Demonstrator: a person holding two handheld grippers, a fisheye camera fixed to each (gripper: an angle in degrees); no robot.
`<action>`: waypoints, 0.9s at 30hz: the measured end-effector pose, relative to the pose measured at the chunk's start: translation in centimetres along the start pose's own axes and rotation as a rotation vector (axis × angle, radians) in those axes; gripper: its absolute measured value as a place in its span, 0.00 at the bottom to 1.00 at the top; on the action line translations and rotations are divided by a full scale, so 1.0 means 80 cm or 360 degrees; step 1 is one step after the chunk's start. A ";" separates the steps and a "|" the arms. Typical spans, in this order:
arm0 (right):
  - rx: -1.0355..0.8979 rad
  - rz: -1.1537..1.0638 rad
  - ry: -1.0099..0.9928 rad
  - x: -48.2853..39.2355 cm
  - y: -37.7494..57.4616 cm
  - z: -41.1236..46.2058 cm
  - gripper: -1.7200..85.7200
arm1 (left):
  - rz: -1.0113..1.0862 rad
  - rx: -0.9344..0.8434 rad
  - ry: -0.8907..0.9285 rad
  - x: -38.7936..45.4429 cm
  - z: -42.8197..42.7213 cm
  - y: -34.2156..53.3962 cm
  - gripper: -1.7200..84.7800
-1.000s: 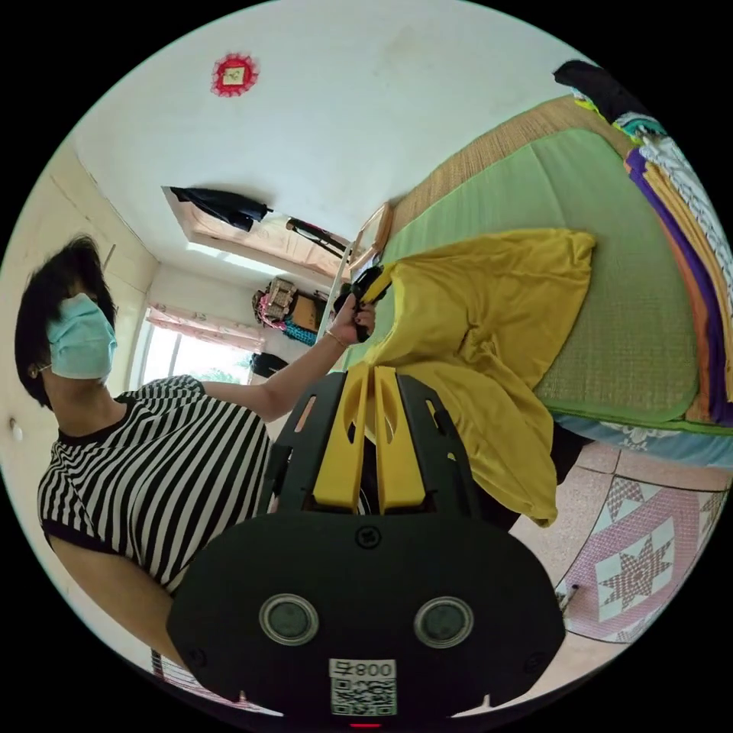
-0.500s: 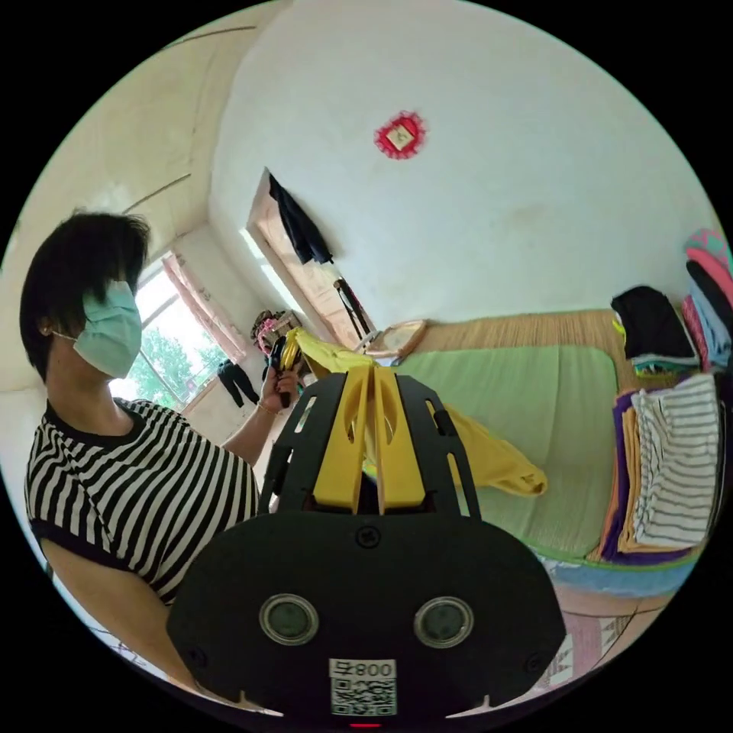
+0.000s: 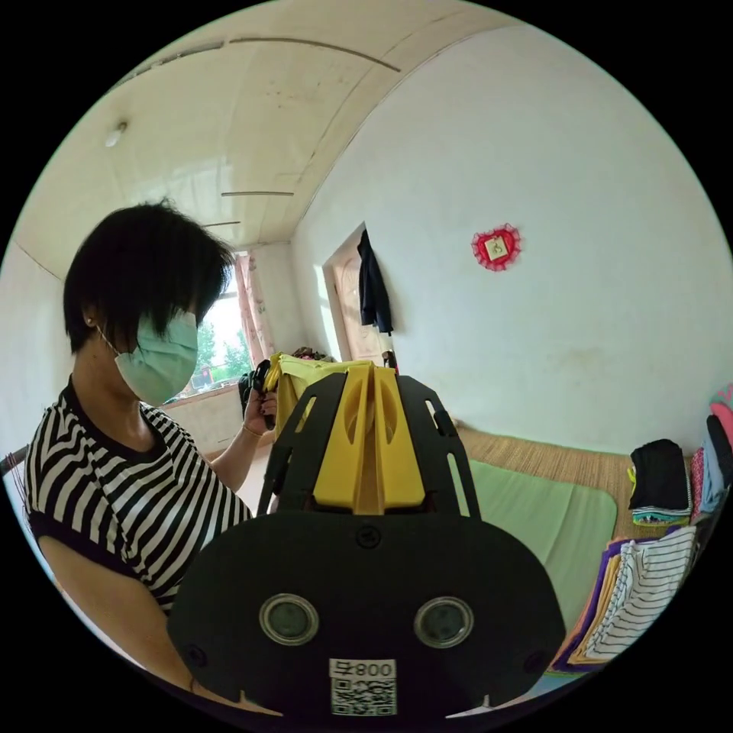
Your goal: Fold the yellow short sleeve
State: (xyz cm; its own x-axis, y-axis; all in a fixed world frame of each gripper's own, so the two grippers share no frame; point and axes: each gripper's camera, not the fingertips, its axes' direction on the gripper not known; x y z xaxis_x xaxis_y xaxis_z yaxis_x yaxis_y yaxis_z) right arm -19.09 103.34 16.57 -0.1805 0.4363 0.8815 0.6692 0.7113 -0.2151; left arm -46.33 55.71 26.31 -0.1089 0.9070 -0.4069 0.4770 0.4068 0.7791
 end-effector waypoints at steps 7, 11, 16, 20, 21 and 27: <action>-0.0036 -0.0028 0.0047 0.049 -0.043 0.070 0.02 | -0.0005 -0.0016 -0.0145 -0.050 -0.026 -0.046 0.03; -0.0213 0.0064 0.0150 0.145 -0.077 0.168 0.02 | -0.0110 -0.0120 -0.0423 -0.133 -0.013 -0.078 0.04; -0.0649 0.0512 0.0537 0.360 -0.056 0.330 0.02 | -0.0620 -0.0498 -0.0959 -0.337 0.008 -0.069 0.09; -0.0842 0.0821 0.0423 0.447 0.051 0.380 0.03 | -0.0992 -0.0640 -0.1045 -0.420 -0.023 0.008 0.11; -0.0913 0.0883 0.0387 0.458 0.096 0.394 0.03 | -0.1076 -0.0703 -0.1094 -0.433 -0.037 0.039 0.11; -0.1317 0.1237 0.0183 0.482 0.288 0.488 0.06 | -0.1445 -0.1205 -0.1165 -0.449 -0.081 0.172 0.13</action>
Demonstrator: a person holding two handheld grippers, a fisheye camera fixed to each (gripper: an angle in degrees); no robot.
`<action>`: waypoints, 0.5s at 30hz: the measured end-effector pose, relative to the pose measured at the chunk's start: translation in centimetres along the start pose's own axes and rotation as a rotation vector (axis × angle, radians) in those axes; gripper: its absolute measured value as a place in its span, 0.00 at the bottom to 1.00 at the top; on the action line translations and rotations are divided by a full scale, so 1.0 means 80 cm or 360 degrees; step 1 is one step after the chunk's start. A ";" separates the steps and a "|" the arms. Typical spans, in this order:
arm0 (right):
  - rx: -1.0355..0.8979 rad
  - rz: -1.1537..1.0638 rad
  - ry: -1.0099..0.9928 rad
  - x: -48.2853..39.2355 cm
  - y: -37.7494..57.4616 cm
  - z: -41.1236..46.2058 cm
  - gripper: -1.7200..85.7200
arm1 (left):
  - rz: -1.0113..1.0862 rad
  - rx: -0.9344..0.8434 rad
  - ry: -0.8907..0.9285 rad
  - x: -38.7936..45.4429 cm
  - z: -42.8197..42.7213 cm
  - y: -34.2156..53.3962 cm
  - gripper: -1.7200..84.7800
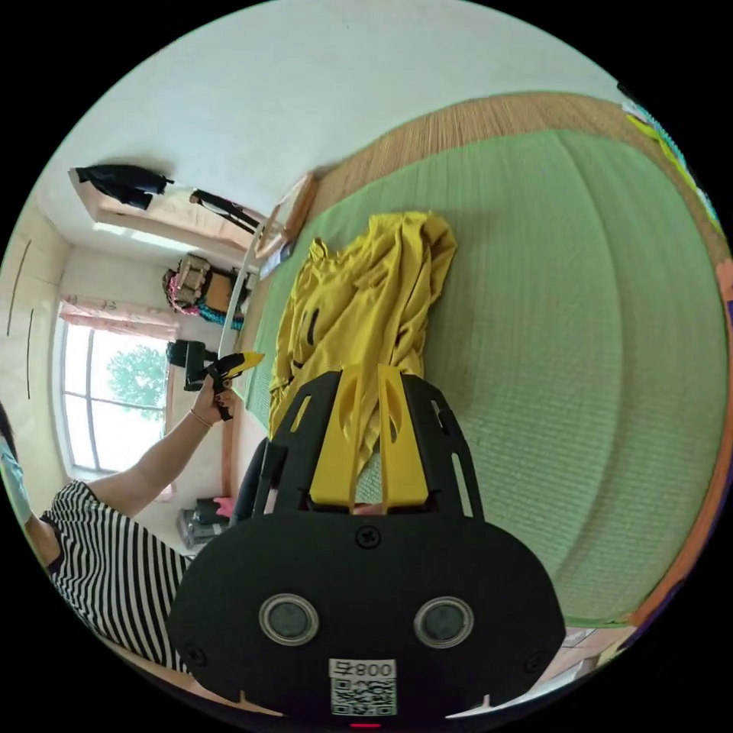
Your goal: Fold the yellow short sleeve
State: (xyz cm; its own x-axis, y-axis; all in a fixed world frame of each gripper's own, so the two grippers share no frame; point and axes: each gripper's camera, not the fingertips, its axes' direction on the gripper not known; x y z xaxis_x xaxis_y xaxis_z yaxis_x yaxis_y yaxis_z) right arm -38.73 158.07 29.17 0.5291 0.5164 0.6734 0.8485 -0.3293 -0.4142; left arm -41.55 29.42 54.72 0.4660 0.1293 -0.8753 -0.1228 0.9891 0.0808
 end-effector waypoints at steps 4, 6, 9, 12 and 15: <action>-0.0125 -0.0051 0.0148 -0.016 -0.038 0.064 0.08 | 0.0020 -0.0091 -0.0124 -0.005 0.016 0.008 0.14; -0.0152 -0.0078 0.0241 -0.024 -0.057 0.082 0.08 | 0.0106 -0.0157 -0.0257 0.005 0.025 0.000 0.14; -0.0236 -0.0044 0.0330 -0.025 -0.082 0.113 0.06 | 0.0193 -0.0245 -0.0430 0.016 0.039 -0.016 0.13; -0.0249 0.0001 0.0318 -0.021 -0.095 0.127 0.04 | 0.0177 -0.0255 -0.0585 0.016 0.041 -0.031 0.09; -0.0235 -0.0012 0.0266 -0.023 -0.103 0.124 0.03 | 0.0147 -0.0236 -0.0524 0.008 0.032 -0.041 0.06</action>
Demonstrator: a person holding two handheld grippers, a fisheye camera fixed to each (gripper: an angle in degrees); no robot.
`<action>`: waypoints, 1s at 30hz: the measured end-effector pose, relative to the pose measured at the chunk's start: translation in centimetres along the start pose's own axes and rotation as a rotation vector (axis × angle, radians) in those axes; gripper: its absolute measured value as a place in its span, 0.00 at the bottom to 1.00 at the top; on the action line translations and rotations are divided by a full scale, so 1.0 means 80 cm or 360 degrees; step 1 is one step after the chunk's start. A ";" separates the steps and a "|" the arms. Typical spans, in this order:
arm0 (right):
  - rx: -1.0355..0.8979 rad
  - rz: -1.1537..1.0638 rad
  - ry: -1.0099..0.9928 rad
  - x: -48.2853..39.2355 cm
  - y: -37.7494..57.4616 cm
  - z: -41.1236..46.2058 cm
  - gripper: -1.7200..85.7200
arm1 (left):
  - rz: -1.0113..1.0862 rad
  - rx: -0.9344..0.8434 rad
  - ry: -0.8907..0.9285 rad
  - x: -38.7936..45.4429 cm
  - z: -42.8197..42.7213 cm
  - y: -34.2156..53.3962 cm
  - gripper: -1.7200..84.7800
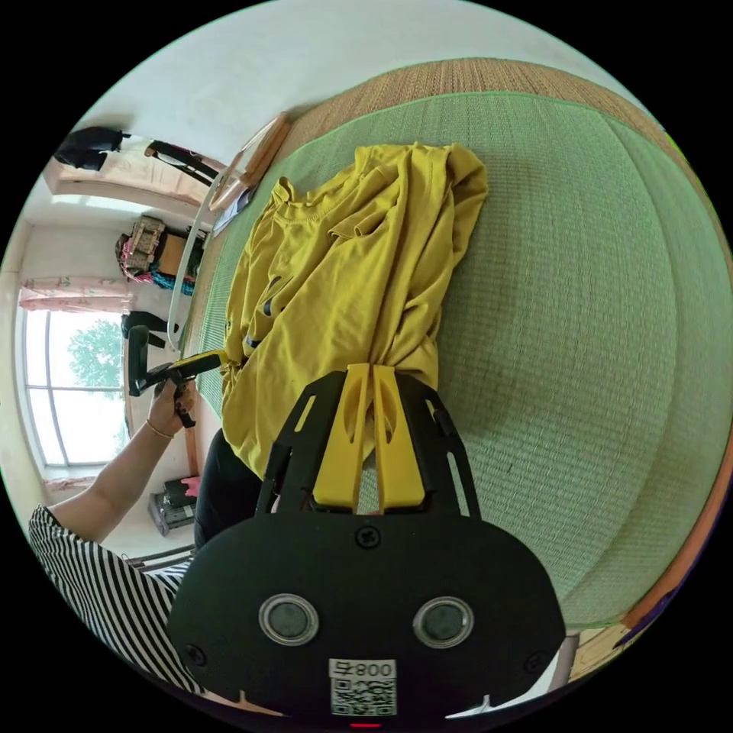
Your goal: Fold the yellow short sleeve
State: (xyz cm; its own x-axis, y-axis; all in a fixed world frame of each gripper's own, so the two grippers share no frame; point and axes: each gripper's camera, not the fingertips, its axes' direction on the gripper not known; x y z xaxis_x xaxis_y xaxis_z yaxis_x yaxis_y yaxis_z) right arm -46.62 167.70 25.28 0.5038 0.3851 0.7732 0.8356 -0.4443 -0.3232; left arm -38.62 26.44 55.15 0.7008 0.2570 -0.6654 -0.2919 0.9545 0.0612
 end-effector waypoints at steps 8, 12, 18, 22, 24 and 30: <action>0.0106 -0.0162 -0.0042 -0.023 0.013 -0.069 0.02 | -0.0042 0.0282 0.0080 -0.031 -0.066 0.000 0.04; 0.0184 -0.0235 -0.0124 -0.043 0.043 -0.113 0.02 | -0.0128 0.0484 0.0078 -0.065 -0.119 0.000 0.03; 0.0071 -0.0332 -0.0179 -0.090 0.156 -0.148 0.02 | -0.0383 0.0710 0.0007 -0.134 -0.180 0.008 0.04; -0.0249 -0.0105 -0.0145 -0.067 0.241 -0.112 0.02 | -0.0596 0.0738 0.0098 -0.186 -0.174 0.017 0.04; -0.0252 0.0096 -0.0107 -0.027 0.255 -0.102 0.03 | -0.0676 0.0747 0.0204 -0.202 -0.160 0.020 0.05; 0.0146 0.0133 -0.0180 0.004 0.185 -0.146 0.07 | -0.0761 0.0848 0.0367 -0.216 -0.139 0.027 0.09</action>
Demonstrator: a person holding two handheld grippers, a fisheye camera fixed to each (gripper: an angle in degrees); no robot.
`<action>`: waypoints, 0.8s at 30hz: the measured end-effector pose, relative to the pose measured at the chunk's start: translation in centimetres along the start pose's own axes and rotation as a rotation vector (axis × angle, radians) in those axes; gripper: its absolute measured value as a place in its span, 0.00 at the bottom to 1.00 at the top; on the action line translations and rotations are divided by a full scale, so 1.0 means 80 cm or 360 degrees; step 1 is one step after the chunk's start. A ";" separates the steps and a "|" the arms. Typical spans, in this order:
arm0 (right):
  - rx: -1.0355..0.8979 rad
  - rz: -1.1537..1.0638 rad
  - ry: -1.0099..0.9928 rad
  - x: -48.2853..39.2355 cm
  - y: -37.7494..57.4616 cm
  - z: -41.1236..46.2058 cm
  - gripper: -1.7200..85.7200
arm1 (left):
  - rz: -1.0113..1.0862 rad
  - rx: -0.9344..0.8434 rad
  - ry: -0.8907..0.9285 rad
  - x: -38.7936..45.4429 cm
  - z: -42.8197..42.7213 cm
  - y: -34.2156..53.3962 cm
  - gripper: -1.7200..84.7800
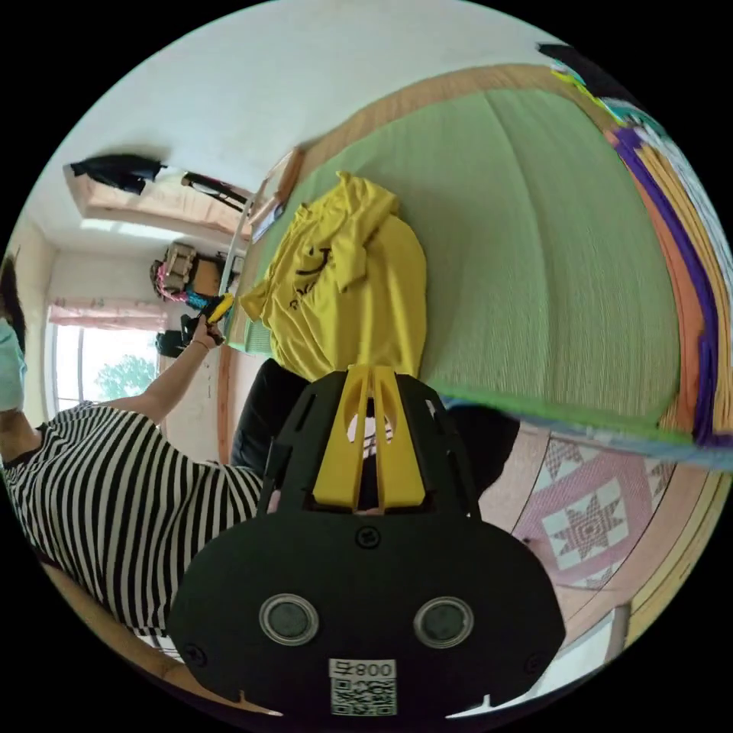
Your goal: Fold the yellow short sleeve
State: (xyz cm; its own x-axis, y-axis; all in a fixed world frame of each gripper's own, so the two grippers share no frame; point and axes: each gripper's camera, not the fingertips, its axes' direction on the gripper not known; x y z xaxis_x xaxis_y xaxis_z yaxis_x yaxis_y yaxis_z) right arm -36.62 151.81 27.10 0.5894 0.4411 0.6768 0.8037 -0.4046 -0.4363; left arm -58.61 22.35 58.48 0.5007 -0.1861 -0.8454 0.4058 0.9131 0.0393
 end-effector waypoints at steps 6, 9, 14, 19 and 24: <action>-0.0089 -0.0373 0.0255 -0.092 -0.122 0.071 0.11 | 0.0184 -0.0139 -0.0095 0.029 0.011 -0.012 0.12; -0.0102 -0.0377 0.0315 -0.106 -0.146 0.099 0.11 | 0.0243 -0.0277 -0.0213 0.043 0.034 -0.019 0.12; -0.0066 -0.0293 0.0307 -0.111 -0.170 0.113 0.05 | 0.0138 -0.0482 -0.0406 0.047 0.077 -0.033 0.07; -0.0027 -0.0363 0.0320 -0.134 -0.192 0.076 0.03 | 0.0147 -0.0510 -0.0500 0.070 0.081 -0.051 0.04; 0.0186 -0.0435 0.0470 -0.157 -0.245 -0.033 0.03 | 0.0176 -0.0338 -0.0456 0.099 0.052 -0.078 0.03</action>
State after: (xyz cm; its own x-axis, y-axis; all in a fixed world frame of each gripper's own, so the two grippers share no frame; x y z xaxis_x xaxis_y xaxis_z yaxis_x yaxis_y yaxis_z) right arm -60.01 152.09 28.76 0.3182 0.2641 0.9105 0.9412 -0.2034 -0.2699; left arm -53.98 13.66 53.75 0.7387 -0.1485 -0.6575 0.1845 0.9827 -0.0147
